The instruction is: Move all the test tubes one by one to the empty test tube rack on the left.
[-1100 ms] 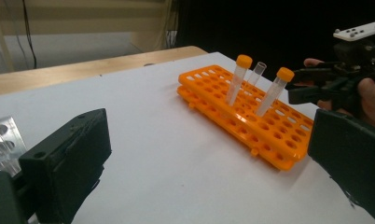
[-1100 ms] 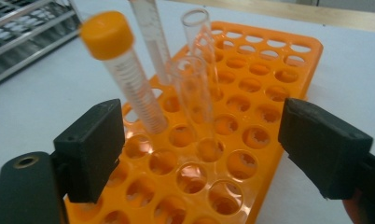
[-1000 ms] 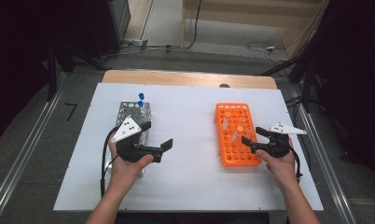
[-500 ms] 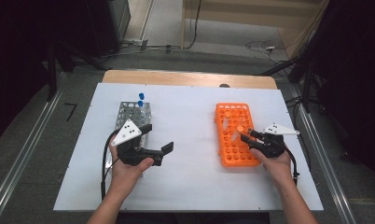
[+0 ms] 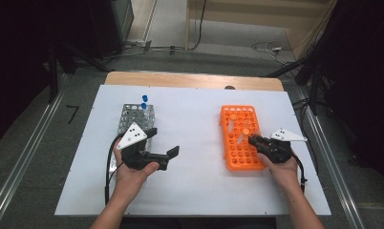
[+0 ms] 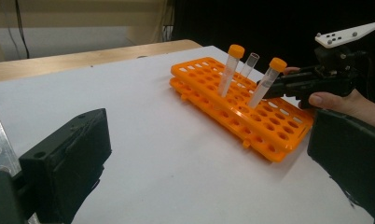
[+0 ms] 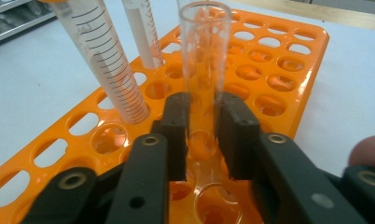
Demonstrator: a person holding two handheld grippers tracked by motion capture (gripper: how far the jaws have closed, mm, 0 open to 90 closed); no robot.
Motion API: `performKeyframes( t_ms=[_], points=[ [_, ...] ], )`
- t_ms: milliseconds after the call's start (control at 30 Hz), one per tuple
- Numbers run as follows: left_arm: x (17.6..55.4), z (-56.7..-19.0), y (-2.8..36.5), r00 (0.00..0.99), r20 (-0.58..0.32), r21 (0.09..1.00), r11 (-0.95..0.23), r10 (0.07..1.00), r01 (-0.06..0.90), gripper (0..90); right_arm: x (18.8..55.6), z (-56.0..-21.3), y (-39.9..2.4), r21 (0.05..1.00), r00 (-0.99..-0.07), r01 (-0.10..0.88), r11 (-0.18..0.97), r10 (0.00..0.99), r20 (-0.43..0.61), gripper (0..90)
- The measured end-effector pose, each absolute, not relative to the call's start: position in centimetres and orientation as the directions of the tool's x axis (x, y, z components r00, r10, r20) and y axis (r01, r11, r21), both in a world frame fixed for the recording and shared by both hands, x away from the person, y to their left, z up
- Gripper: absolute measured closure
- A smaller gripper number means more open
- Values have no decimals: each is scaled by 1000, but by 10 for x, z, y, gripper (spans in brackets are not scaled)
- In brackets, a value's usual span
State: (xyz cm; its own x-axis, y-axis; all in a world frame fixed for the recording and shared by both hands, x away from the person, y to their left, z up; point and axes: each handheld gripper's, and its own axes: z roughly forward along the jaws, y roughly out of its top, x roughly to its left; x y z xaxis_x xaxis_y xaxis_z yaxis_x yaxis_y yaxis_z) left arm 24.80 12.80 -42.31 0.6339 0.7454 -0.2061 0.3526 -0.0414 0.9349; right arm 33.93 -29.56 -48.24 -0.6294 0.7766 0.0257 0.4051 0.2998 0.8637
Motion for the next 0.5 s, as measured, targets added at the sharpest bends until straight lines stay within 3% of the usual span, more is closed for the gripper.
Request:
performKeyframes(
  t_ms=[500],
  points=[
    [248, -424, 127, 636, -209, 934, -40, 743, 354, 0, 334, -469, -300, 883, -617, 391, 260, 786, 42, 739]
  ],
)
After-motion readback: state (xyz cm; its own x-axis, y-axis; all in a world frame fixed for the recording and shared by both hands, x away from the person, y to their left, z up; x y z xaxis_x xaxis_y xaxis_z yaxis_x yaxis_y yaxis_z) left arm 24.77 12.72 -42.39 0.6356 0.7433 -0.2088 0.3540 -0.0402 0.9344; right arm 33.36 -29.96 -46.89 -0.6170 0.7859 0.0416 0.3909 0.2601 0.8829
